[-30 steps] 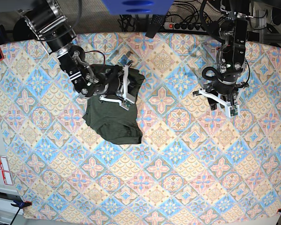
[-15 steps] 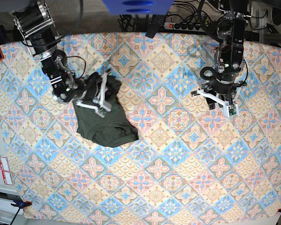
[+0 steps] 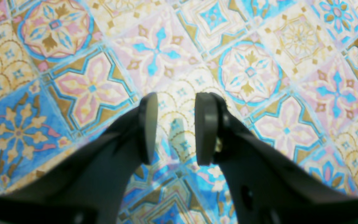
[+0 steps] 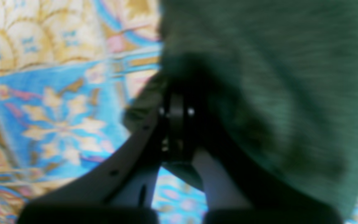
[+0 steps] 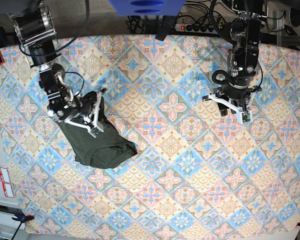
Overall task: Fold the T-shirt properly
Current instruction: 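Drag the folded bundle with the right gripper away from the robot and release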
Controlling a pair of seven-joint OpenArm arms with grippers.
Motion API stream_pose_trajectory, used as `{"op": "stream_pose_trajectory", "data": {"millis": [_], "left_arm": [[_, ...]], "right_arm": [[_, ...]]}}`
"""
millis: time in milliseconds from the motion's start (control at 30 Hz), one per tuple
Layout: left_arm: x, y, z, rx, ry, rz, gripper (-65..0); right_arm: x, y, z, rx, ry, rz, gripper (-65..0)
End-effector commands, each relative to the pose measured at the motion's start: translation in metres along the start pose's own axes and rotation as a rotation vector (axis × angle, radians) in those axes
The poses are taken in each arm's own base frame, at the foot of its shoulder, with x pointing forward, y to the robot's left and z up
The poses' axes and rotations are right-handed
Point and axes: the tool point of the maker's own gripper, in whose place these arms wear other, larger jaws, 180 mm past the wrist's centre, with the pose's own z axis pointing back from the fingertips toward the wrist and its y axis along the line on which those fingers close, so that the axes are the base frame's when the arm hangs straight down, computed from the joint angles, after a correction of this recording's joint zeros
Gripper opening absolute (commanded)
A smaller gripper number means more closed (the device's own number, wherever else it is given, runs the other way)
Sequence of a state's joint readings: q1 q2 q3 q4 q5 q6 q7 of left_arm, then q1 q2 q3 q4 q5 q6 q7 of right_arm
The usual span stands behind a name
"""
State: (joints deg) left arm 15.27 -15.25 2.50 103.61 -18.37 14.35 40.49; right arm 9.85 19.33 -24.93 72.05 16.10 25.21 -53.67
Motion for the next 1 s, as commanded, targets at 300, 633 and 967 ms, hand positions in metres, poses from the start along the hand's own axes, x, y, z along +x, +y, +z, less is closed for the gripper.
{"op": "stream_pose_trajectory", "data": {"millis": [300, 633, 967], "left_arm": [[0.011, 0.001, 0.003, 0.000, -0.041, -0.007, -46.1], [0.009, 0.001, 0.002, 0.000, -0.036, -0.008, -46.1], [0.007, 0.002, 0.003, 0.002, -0.030, -0.007, -46.1]], "right_arm": [[0.021, 0.069, -0.017, 0.124, -0.023, 0.129, -65.0], [0.082, 0.038, 0.039, 0.018, -0.239, 0.158, -65.0], [0.079, -0.007, 0.040, -0.045, -0.241, 0.040, -65.0]]}}
